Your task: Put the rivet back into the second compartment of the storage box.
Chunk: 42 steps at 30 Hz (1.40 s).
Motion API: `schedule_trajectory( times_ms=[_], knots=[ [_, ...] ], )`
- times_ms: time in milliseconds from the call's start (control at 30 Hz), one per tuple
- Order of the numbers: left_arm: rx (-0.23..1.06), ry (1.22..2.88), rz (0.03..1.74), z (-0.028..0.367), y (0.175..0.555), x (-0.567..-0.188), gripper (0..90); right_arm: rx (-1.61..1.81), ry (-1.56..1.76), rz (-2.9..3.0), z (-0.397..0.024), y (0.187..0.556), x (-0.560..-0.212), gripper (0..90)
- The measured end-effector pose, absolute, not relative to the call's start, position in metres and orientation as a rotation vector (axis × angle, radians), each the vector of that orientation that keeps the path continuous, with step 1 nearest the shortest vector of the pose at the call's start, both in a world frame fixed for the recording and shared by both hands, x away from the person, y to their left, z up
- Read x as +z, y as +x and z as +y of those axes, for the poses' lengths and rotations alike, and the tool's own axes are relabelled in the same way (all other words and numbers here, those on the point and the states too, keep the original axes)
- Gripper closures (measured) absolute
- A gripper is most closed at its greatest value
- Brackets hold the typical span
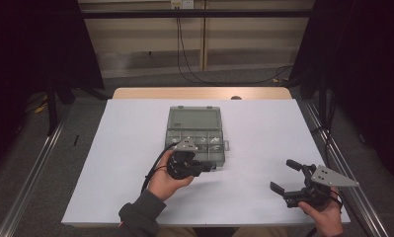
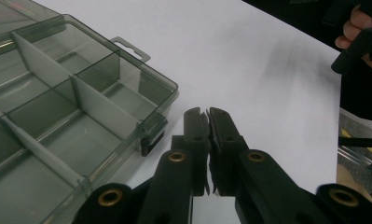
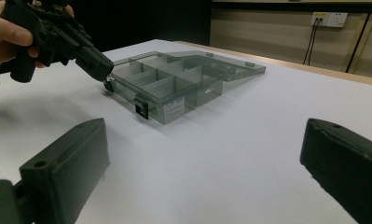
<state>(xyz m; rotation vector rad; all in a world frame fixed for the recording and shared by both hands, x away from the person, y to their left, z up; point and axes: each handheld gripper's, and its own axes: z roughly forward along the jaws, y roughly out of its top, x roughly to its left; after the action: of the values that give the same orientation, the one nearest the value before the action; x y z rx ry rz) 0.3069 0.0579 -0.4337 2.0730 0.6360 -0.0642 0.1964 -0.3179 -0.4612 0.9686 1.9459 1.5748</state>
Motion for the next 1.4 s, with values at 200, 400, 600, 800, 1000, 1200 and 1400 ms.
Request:
schedule_trajectory(
  times_ms=[200, 400, 600, 800, 1000, 1200, 1400],
  knots=[
    [-0.053, 2.057, 0.666, 0.063, 0.314, -0.431, 86.9, 1.575, 0.972, 1.939, -0.319, 0.197, -0.462, 0.9],
    [-0.034, 2.049, 0.690, 0.068, 0.321, -0.424, 86.9, 1.577, 0.972, 1.940, -0.319, 0.197, -0.462, 0.9],
    [-0.031, 2.026, 0.725, 0.073, 0.330, -0.420, 86.9, 1.578, 0.975, 1.938, -0.319, 0.197, -0.462, 0.9],
    [0.002, 2.018, 0.749, 0.075, 0.337, -0.416, 86.9, 1.578, 0.975, 1.938, -0.319, 0.197, -0.462, 0.9],
    [0.027, 2.010, 0.791, 0.080, 0.345, -0.416, 87.0, 1.577, 0.974, 1.941, -0.319, 0.197, -0.462, 0.9],
    [0.071, 2.005, 0.814, 0.082, 0.351, -0.414, 86.9, 1.577, 0.974, 1.940, -0.319, 0.197, -0.462, 1.0],
    [0.089, 1.990, 0.855, 0.087, 0.358, -0.414, 87.0, 1.578, 0.972, 1.936, -0.319, 0.197, -0.461, 0.9]
  ],
)
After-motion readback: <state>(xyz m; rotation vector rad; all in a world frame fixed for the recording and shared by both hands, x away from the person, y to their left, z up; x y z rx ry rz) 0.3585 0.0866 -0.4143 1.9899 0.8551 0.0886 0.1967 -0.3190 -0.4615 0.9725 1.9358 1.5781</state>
